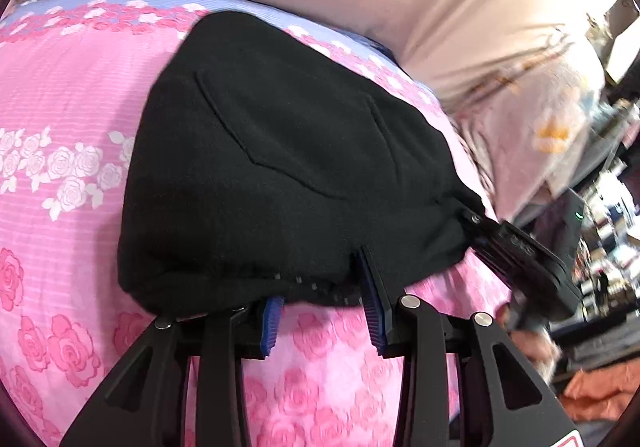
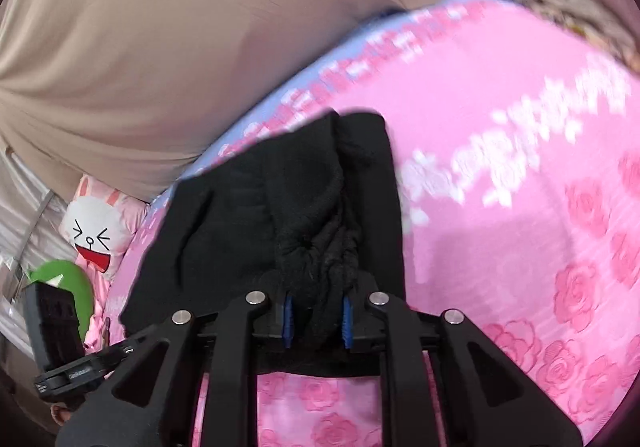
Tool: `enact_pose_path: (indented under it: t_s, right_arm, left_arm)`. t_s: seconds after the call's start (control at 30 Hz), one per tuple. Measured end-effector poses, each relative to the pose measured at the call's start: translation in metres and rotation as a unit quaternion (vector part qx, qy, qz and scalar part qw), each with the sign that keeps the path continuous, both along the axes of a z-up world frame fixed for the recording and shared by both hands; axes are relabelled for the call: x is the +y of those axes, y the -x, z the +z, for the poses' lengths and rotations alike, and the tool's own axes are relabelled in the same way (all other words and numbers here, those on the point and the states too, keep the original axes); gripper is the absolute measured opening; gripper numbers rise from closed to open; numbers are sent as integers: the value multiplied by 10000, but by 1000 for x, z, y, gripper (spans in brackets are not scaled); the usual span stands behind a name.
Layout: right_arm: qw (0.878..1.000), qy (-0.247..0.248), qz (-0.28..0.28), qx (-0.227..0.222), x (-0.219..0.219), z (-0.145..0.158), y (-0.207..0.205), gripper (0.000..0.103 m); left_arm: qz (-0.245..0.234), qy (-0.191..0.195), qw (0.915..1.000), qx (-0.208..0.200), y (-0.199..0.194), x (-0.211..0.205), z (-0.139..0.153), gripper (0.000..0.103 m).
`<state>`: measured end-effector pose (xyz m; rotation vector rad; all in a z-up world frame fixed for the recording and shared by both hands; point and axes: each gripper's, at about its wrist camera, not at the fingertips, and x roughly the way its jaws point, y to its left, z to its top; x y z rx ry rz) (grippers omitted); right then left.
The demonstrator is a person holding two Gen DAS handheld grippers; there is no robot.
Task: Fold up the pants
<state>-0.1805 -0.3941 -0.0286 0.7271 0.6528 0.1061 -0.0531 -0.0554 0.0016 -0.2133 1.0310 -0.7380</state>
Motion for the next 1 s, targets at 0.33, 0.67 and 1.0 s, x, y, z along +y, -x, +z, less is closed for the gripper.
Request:
enact_pose_path:
  t_s: [0.33, 0.67, 1.0]
  right_arm:
    - [9995, 246, -163, -81, -10, 24, 20, 32]
    - [9991, 2, -226, 350, -8, 0, 5, 69]
    - [9987, -17, 481, -189, 45, 44, 21, 30]
  left_arm:
    - [324, 684, 9971, -47, -10, 98, 39, 59]
    - [223, 612, 9908, 1187, -100, 53, -20, 63]
    - [34, 1223, 9862, 1116, -80, 124, 17, 18]
